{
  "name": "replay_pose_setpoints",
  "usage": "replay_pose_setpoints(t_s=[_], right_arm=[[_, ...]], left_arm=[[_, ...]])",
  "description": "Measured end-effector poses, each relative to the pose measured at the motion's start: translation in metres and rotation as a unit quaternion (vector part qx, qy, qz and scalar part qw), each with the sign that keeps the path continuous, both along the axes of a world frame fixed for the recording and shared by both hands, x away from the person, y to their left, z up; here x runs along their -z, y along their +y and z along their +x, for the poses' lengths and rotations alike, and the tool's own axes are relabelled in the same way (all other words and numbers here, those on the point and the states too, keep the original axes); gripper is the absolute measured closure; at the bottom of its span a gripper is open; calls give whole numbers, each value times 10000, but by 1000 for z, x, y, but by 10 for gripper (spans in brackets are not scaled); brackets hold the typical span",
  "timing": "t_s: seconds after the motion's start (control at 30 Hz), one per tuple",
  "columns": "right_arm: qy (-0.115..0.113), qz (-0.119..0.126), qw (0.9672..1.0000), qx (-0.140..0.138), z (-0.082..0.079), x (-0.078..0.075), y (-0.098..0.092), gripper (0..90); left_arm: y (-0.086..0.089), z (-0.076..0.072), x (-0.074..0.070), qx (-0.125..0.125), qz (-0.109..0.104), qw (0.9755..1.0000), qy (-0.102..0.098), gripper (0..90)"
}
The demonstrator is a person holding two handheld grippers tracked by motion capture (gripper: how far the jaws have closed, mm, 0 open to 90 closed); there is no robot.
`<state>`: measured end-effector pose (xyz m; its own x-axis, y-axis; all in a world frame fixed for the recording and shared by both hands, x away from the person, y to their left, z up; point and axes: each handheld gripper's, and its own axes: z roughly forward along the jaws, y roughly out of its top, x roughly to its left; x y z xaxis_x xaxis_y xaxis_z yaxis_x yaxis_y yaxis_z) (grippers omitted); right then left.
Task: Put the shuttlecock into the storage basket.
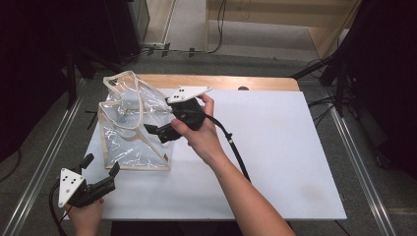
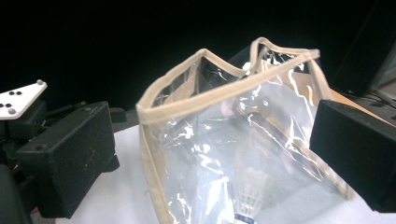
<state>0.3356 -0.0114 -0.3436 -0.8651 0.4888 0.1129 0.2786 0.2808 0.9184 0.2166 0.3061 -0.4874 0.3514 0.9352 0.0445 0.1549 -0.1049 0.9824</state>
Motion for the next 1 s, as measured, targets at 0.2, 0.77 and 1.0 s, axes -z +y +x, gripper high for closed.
replay_pose_setpoints(t_s=[0.2, 0.77, 1.0], right_arm=[[-142, -73, 9996, 238, -5, 6, -15, 0], [-301, -43, 9967, 750, -15, 34, -56, 0], [-306, -85, 9952, 930, -17, 43, -71, 0]], left_arm=[[0, 0, 0, -13, 31, 10000, 10, 137], [-1, -1, 0, -15, 56, 10000, 12, 137], [-2, -1, 0, -16, 69, 10000, 4, 137]])
